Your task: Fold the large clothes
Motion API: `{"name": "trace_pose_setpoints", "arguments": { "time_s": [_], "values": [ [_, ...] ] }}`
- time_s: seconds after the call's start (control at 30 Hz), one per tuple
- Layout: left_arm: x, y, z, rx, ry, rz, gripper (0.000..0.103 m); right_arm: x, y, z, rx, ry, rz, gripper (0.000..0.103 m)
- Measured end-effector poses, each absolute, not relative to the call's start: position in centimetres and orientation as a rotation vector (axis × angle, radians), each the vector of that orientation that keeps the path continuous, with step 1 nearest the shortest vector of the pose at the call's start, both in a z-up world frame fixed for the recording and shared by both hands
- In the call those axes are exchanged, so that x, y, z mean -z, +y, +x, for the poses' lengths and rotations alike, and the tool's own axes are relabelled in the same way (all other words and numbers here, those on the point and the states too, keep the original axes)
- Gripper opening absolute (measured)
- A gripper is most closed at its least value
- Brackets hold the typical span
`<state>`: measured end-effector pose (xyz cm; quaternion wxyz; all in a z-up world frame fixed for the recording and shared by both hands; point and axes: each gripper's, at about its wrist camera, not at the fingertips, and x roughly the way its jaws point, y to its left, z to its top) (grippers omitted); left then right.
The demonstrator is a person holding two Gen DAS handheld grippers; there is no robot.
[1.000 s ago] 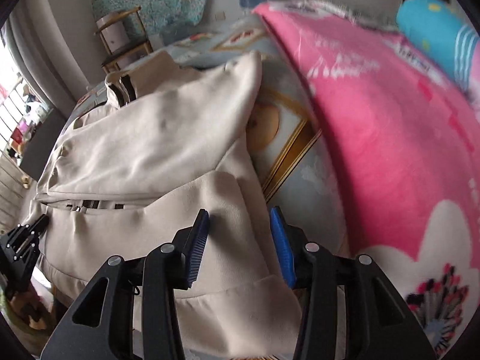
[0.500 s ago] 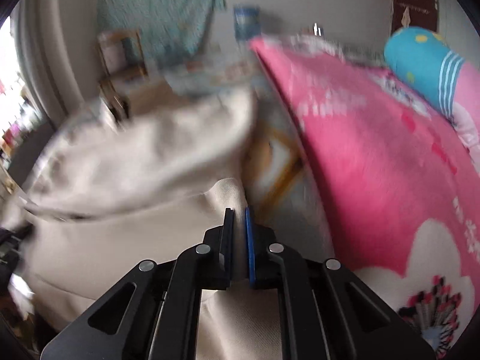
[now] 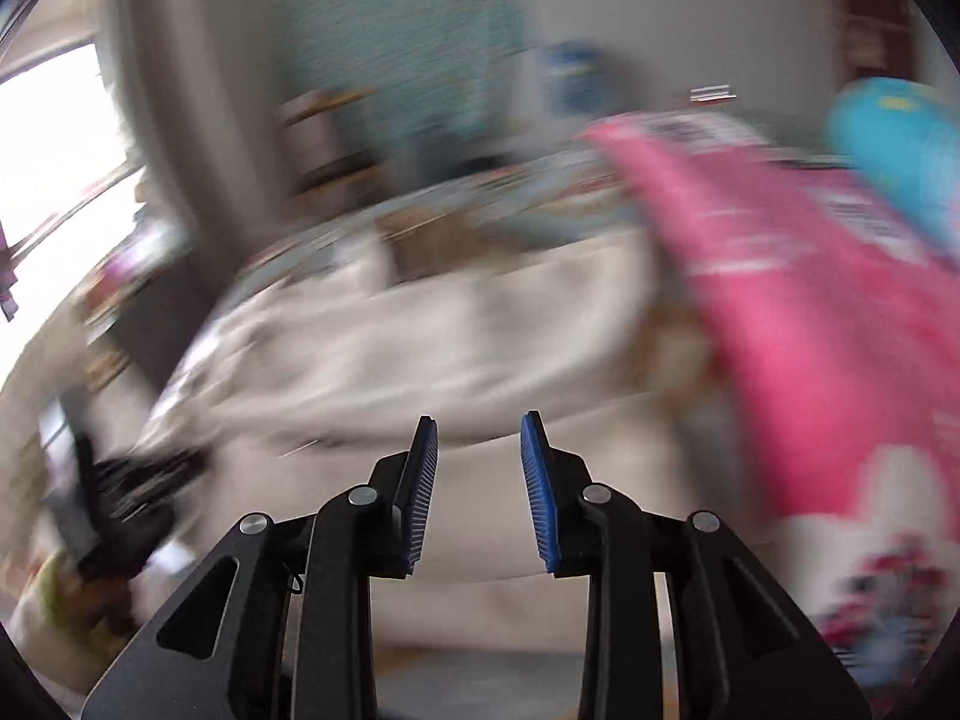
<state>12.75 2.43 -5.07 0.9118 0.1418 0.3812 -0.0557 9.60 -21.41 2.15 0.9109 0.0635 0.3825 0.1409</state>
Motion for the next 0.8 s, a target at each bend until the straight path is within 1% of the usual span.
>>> {"name": "trace_pose_setpoints", "arguments": {
  "time_s": [0.1, 0.17, 0.2, 0.27, 0.37, 0.47, 0.57, 0.6, 0.8],
  "values": [
    [5.0, 2.7, 12.7, 0.121, 0.784, 0.267, 0.002, 1.0, -15.1, 11.0, -0.453, 0.88, 0.075, 0.029],
    [5.0, 3.1, 12.7, 0.132, 0.784, 0.241, 0.003, 2.7, -13.1, 11.8, -0.471, 0.934, 0.04, 0.028],
    [4.9, 3.4, 12.7, 0.142, 0.786, 0.222, 0.005, 3.7, -12.4, 12.2, -0.459, 0.958, 0.004, 0.028],
    [4.5, 4.3, 12.3, 0.168, 0.799, 0.174, 0.006, 3.9, -12.0, 12.6, -0.455, 0.945, -0.025, 0.028],
    [2.5, 7.0, 9.9, 0.19, 0.778, 0.067, 0.006, 4.0, -13.0, 13.2, -0.465, 0.974, 0.029, 0.025],
    [1.0, 10.0, 7.8, 0.138, 0.765, 0.02, 0.006, 4.0, -13.2, 13.4, -0.47, 0.977, 0.054, 0.024],
    [0.4, 12.6, 7.5, 0.1, 0.776, -0.016, 0.016, 4.0, -12.6, 13.4, -0.461, 0.978, 0.035, 0.024],
    [0.5, 13.3, 7.7, 0.103, 0.792, -0.037, 0.021, 3.8, -12.6, 13.3, -0.461, 0.978, 0.032, 0.024],
    [2.7, 15.5, 10.4, 0.078, 0.9, -0.107, 0.022, 3.8, -12.8, 13.2, -0.46, 0.978, 0.041, 0.024]
  ]
}}
